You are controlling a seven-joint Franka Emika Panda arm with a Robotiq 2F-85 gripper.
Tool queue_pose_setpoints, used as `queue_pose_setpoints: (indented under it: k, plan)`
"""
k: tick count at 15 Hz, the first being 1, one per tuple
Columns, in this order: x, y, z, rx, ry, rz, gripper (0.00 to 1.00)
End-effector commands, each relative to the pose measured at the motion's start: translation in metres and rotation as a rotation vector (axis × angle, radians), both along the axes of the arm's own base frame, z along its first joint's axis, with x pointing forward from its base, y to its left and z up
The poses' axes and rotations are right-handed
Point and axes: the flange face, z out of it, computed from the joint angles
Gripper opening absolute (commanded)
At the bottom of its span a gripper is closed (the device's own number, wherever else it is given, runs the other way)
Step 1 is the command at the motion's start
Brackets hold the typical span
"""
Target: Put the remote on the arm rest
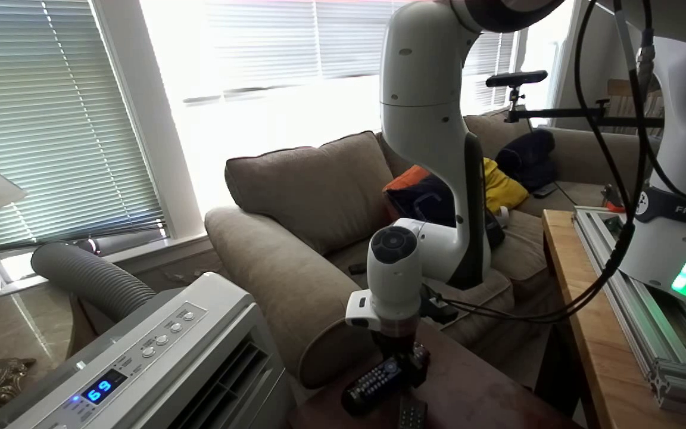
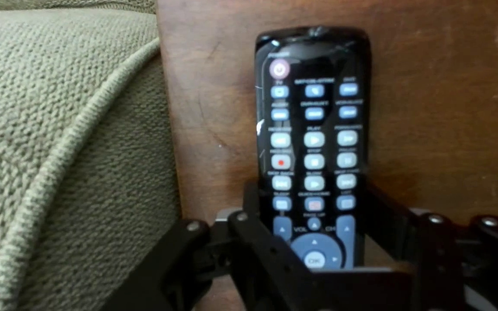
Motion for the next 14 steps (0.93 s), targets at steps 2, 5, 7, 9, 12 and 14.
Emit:
queue_pose_setpoints:
  k: [2,5,7,9,12,14]
  plan:
    - [0.000,0.000,0.000,0.000,-0.003,-0.003,0.33]
    - [0.000,0.000,0.000,-0.003,-0.003,-0.003,0.27]
    - [0.000,0.001,0.003,-0.012,-0.007,-0.007,0.26]
    - [-0.003,0.000,0.013,-0.012,-0.007,-0.009,0.26]
    - [-0.001,-0.004,0.042,0.003,-0.024,-0.023,0.26]
    - [0.004,-0.007,0.063,0.001,-0.051,-0.034,0.26]
